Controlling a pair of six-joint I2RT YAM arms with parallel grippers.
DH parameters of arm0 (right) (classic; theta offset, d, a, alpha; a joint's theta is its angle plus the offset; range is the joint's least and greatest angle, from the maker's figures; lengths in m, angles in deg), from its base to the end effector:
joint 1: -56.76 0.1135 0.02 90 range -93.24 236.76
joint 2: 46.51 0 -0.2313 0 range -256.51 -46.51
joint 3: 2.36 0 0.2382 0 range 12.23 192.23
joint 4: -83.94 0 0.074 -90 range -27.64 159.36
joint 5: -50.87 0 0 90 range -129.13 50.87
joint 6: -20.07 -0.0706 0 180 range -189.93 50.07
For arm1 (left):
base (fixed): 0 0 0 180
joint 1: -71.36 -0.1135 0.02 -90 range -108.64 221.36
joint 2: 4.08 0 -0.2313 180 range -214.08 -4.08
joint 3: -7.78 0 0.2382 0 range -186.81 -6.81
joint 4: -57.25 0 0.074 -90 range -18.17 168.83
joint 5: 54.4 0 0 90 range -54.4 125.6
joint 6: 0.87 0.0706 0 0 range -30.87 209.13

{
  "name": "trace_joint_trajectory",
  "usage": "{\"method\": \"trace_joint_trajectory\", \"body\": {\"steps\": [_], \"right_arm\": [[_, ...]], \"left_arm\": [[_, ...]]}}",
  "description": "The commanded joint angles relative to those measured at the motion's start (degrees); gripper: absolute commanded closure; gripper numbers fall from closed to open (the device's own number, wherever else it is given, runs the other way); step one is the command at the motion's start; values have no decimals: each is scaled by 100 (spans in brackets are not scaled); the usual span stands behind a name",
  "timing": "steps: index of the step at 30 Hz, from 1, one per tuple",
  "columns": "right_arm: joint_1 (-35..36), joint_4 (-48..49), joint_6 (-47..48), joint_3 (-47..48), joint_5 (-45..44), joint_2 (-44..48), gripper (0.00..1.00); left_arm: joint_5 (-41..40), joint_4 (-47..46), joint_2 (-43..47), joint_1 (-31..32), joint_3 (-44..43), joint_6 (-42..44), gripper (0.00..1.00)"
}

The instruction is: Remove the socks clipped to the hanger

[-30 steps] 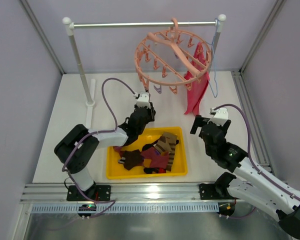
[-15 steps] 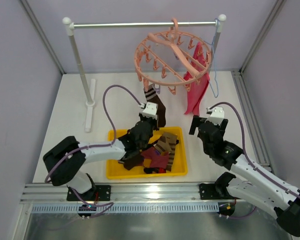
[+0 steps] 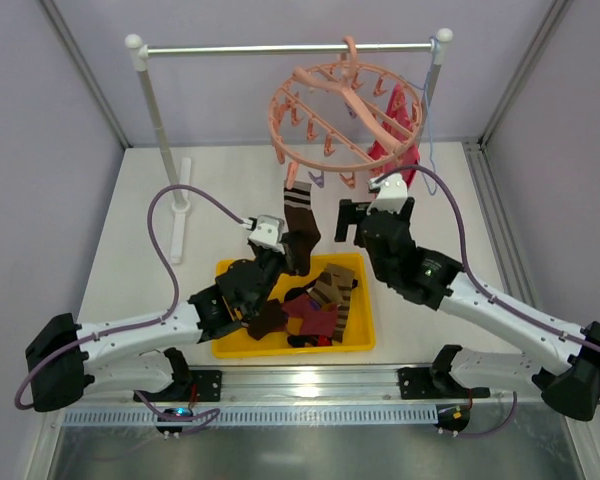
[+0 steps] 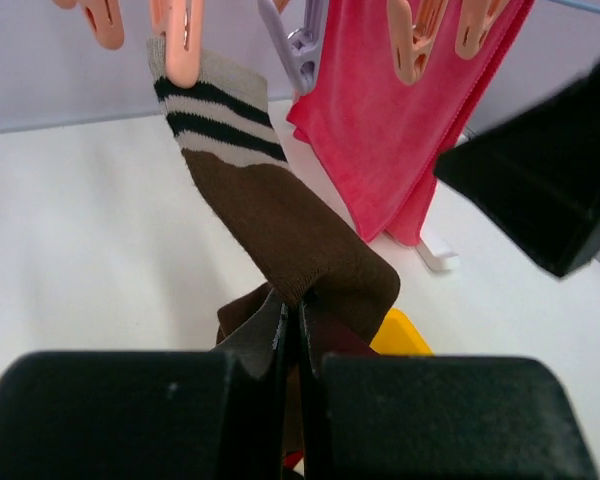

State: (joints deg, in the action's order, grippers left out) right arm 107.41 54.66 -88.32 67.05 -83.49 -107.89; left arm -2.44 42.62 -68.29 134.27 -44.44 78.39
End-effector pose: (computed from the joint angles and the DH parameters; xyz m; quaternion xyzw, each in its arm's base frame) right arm 0.2037 0.1706 0.3047 -0.0076 0.7934 0.0396 0.6073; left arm 0.1671 -0.2311 0.2782 0.0754 0.6901 -0.2296 0.6822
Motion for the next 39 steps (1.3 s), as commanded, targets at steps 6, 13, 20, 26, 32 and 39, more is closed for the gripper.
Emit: {"method": "trace_joint_trajectory", "body": {"steps": [6,13,20,26,32,39], "right_arm": [[331,-94,494,1740,-354,-1024,0],[550,-428,530,2761,-345,-1736,0],[665,-1174,354,3683,-854,-2588,0],[779,-1799,-50,4045,-1522,-2940,0],[850,-1922,-86,4229,-1970,-3195,0],[929,-1712,222,4475,-2410,-3529,1]], "left_arm": [[736,460,602,89,414,-200,100],[1114,469,664,107,493,-340,100],[1378,522,453,256,291,-473,100],[1361,566,391,397,177,-490,100],[1378,575,470,485,177,-490,100],[1378,627,470,529,159,-473,100]]}}
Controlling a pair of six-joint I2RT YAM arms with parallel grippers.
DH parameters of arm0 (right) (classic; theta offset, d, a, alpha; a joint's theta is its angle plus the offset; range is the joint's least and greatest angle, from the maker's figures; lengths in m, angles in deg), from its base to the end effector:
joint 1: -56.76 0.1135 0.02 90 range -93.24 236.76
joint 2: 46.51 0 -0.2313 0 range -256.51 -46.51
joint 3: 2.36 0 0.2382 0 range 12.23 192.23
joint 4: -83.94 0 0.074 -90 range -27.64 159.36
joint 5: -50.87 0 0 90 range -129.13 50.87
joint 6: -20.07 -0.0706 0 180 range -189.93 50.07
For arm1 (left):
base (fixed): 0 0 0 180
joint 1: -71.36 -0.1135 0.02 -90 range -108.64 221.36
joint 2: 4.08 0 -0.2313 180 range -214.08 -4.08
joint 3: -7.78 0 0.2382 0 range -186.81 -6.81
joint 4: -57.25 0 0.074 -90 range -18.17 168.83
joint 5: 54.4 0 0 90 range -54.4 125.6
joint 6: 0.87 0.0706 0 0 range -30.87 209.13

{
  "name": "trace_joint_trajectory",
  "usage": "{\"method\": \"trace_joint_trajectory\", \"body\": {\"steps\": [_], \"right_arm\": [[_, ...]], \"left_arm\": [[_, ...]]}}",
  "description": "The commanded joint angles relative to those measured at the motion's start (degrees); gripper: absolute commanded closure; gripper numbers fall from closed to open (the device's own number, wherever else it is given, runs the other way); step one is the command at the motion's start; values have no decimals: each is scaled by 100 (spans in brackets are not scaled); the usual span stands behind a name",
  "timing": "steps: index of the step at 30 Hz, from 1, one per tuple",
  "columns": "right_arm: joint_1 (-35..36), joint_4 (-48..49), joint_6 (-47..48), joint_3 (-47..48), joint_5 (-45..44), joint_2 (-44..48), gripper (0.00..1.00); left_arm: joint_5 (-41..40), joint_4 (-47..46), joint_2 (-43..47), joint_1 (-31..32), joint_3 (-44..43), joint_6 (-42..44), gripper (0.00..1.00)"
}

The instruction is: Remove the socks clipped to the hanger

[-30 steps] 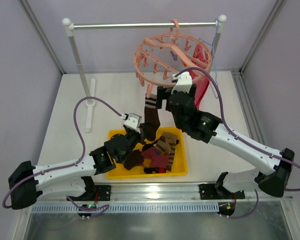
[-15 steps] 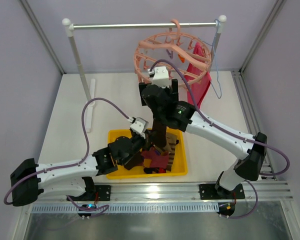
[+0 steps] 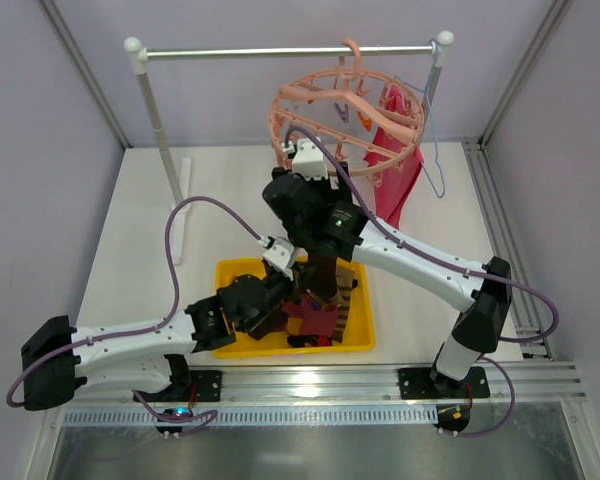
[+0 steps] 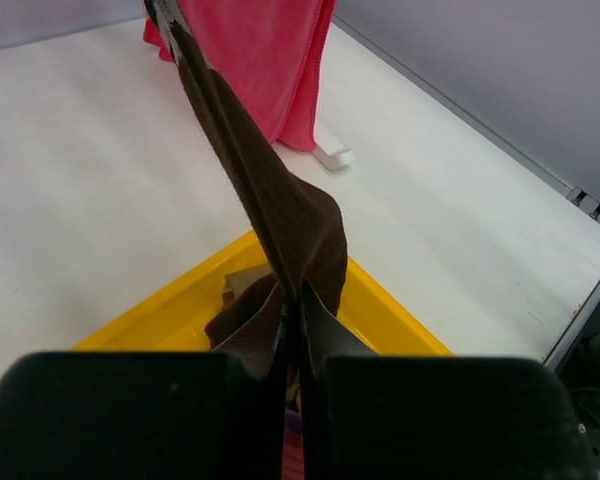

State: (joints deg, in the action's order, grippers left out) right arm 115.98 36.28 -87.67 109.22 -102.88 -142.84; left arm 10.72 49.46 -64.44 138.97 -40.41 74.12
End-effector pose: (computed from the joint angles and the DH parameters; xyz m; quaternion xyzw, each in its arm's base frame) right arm 0.2408 0.2805 0.3496 -0.0257 0.7860 -0.1077 0.6082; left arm 0.1326 -0.2440 0.2538 0.1862 0.7071 -0.3194 0.6028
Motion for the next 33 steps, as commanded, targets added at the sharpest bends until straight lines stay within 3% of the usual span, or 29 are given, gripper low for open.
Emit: {"method": "trace_joint_trajectory", "body": {"steps": [1,9,13,19,21,23,24,27,31,33], "right_arm": [[72,213,252,259,-498,-69,2],[81,355,429,285,-622,-158,34],[89,381,473,285,-700,-175,95],[90,355,464,215,-745,-131,96],[90,399,473,145,-718,-96,87],[81,460,482,92,-674,-61,57],[89,469,482,48,-631,-35,28],[98,478,455,-57,-595,53,12],[116,364,210,-250,-499,325,1],[133,294,104,-443,-446,474,0]], "left_arm": [[63,-57,86,68,-234,-46,100],[54,-57,68,111,-225,-46,100],[71,-66,7,120,-217,-55,100],[63,-74,-64,138,-225,-55,100],[54,-74,-81,138,-226,-55,100],[36,-57,-73,138,-226,-55,100],[28,-57,-73,138,-225,-55,100],[-16,-13,-11,138,-208,-20,100],[-287,92,129,138,-129,112,100],[-394,119,235,138,-111,226,100]]}}
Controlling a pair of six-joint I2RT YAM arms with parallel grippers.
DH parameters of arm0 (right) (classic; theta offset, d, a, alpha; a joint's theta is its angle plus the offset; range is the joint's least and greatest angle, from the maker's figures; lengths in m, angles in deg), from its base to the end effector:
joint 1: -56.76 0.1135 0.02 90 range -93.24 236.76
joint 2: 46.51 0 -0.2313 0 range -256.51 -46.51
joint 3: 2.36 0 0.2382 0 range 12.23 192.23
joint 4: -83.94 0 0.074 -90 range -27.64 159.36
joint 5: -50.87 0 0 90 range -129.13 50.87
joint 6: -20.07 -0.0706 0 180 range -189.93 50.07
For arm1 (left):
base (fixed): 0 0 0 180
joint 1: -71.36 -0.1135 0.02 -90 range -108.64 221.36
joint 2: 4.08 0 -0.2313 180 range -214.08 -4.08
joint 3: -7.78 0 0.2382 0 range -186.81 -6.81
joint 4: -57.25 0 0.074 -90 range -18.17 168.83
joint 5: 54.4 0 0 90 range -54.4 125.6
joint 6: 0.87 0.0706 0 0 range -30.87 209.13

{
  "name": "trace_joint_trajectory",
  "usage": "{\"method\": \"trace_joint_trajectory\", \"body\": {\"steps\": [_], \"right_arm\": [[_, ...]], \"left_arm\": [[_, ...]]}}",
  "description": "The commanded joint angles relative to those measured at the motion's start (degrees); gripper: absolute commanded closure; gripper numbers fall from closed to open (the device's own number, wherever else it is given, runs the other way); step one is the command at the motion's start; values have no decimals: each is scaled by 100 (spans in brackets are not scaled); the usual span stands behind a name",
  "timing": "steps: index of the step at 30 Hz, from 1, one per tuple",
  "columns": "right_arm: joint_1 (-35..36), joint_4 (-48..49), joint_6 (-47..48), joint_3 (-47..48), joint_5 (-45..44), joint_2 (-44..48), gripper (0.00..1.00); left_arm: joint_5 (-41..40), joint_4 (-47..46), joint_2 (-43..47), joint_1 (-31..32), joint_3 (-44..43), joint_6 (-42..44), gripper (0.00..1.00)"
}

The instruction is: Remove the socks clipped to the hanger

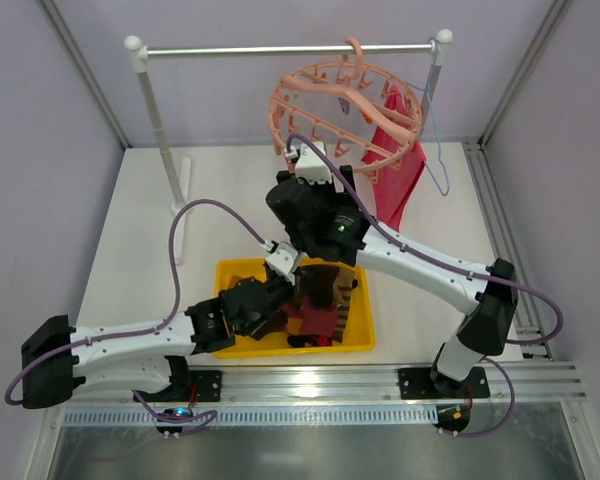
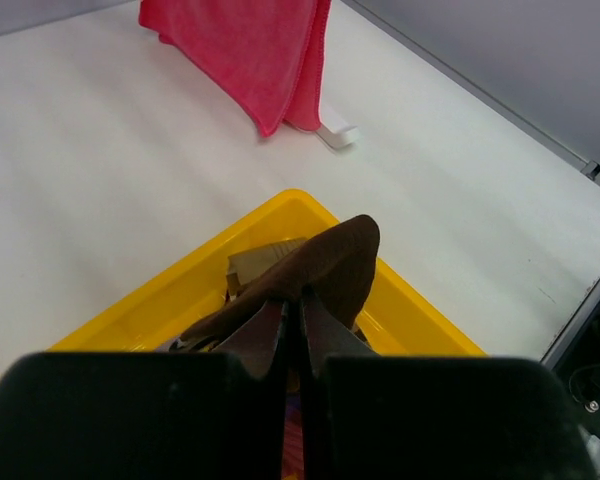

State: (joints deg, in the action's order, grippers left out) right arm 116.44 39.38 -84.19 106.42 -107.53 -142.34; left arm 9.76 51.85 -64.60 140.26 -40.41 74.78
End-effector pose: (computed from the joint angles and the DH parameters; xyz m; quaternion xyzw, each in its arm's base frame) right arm 0.2388 0.2783 0.3446 -0.0258 0.7719 -0.1494 0.6174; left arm 0.1279 -0.2459 0.2474 0.2026 0.7164 -0.3042 0.5943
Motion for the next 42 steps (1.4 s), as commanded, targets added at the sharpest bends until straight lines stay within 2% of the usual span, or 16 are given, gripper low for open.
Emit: {"method": "trace_joint_trajectory", "body": {"steps": [1,3,5,8,11,13,19,24,29,32,42], "right_arm": [[105,-34,-279,-243,63,590,0],[131,-87,-393,-524,99,793,0],[132,-131,-533,-848,169,1126,0],[140,-131,-700,-1392,274,1627,0],[132,-70,-806,-1955,310,2015,0],[123,-52,-946,-2202,301,2375,0],[114,9,-1351,-3020,380,3158,0],[114,97,-1518,-3442,442,3422,0],[114,19,-1693,-3574,565,3475,0],[123,-69,-1782,-3679,547,3571,0],[123,53,-1817,-4102,433,4108,0]], "left_arm": [[-272,-102,303,9,-111,213,100],[-211,-75,486,-8,-111,309,100],[288,-6,610,-17,-129,406,100],[1349,529,769,-70,-418,547,100],[2003,1294,918,-79,-752,495,100],[1987,1708,1136,-79,-919,240,100],[1452,1945,2068,-88,-771,-86,100],[599,2464,1877,-237,-613,-94,100],[853,2360,1341,-964,-340,-419,100],[1317,2210,1208,-1448,-138,-718,100],[1688,1797,1033,-1529,960,-1597,100]]}}
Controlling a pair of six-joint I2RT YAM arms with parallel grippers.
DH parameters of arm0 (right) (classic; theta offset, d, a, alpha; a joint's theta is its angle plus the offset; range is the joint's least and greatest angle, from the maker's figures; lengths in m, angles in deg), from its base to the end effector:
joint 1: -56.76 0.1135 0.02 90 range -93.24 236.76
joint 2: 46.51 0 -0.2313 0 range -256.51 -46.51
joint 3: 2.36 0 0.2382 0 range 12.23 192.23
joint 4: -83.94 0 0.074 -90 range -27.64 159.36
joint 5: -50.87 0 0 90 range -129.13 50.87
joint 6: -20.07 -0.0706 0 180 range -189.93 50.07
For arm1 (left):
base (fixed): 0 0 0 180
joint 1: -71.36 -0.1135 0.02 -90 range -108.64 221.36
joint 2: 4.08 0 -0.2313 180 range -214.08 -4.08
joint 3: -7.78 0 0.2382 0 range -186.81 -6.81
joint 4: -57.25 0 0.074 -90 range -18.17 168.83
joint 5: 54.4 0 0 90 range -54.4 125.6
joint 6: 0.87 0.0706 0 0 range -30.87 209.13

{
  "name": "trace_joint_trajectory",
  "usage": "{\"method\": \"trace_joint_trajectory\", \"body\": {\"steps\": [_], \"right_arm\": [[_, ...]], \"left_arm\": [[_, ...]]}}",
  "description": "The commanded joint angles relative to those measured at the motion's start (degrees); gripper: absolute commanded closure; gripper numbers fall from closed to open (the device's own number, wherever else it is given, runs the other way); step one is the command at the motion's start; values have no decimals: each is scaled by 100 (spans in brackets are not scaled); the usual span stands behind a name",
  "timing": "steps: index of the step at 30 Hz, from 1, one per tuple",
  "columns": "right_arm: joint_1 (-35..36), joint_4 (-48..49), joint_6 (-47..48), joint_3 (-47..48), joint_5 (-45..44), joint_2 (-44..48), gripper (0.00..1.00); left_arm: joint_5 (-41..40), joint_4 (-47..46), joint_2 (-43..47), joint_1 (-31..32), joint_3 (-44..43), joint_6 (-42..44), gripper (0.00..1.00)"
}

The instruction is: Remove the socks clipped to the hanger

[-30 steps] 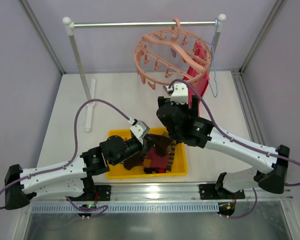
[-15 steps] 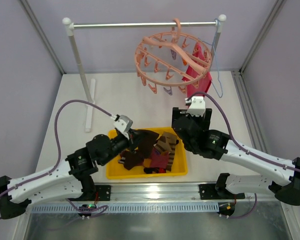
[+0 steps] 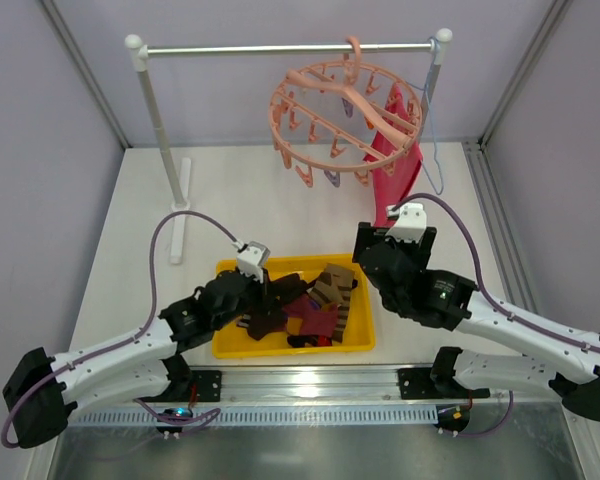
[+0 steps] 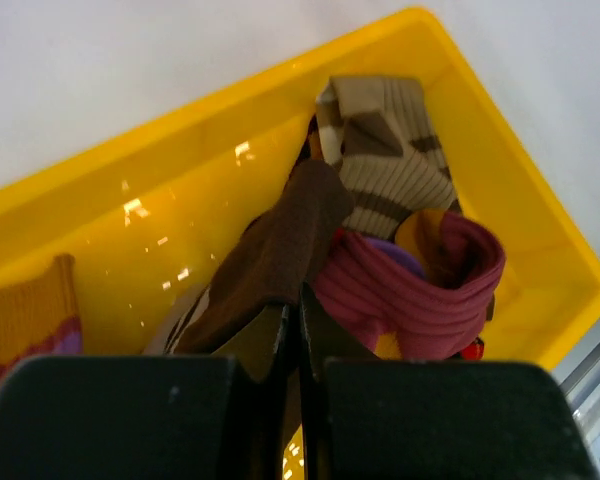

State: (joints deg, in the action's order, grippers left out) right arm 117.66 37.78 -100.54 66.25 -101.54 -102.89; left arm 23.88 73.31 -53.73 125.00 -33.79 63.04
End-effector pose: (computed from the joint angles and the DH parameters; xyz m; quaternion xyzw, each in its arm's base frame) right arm 0.1584 0.1559 0.2970 0.0378 0.7924 -0.0311 0.6081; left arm 0.1519 -0.1821 0.1978 0.1449 0.8242 -0.2808 0.4700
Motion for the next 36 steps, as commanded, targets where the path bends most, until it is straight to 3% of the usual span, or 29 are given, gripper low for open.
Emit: {"method": "trace_joint_trajectory", "body": {"steps": [1,7,9,14,26,29,32,36], "right_arm": [[-8,222,-191,-111,-166,171,0],[-8,187,-209,-102,-105,154,0],[-8,160,-226,-102,-96,171,0],[-17,108,-287,-207,-104,329,0],[-17,116,-349,-462,-140,540,0],[-8,99,-375,-462,-122,505,0],[-70,186,-358,-515,-43,488,0],[-411,660,-156,-796,404,558,0]], "left_arm": [[276,-428,-184,-3,386,-537,100],[-180,-526,-1019,-3,510,-784,99],[-216,-360,-1326,5,309,-802,58],[-277,-288,-1153,5,123,-679,1],[-453,826,797,5,-342,-292,0],[-1005,1178,1201,5,-623,-257,0],[-1832,1171,1422,-12,-738,-109,0],[-1720,943,881,-475,-1019,104,0]]}}
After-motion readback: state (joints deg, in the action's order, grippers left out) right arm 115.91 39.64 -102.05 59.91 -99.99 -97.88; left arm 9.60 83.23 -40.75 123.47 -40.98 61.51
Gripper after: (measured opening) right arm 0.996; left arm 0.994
